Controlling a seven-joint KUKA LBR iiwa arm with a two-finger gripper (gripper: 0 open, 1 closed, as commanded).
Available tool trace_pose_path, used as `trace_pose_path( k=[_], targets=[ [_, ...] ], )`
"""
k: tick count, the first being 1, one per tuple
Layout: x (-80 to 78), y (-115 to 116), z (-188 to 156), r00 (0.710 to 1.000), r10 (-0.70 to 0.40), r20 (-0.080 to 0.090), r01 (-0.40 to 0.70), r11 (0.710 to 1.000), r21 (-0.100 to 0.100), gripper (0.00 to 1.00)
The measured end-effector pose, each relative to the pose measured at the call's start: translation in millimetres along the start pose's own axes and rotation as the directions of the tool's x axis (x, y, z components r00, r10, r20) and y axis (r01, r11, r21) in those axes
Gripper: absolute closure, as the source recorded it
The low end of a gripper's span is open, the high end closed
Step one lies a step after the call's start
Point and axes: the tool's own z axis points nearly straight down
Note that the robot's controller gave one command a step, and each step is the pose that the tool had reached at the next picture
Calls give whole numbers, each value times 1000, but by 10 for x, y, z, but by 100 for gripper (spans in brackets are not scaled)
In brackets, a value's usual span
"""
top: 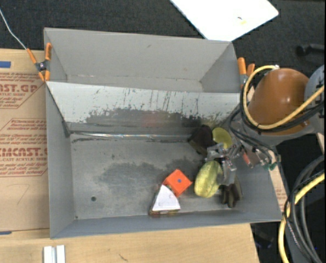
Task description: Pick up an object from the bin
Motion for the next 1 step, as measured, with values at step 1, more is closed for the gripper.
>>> trace_pose_path(
  k=[1],
  targets=[
    [-333, 40, -952, 1000, -6, 10, 6, 1000, 4, 100]
  ],
)
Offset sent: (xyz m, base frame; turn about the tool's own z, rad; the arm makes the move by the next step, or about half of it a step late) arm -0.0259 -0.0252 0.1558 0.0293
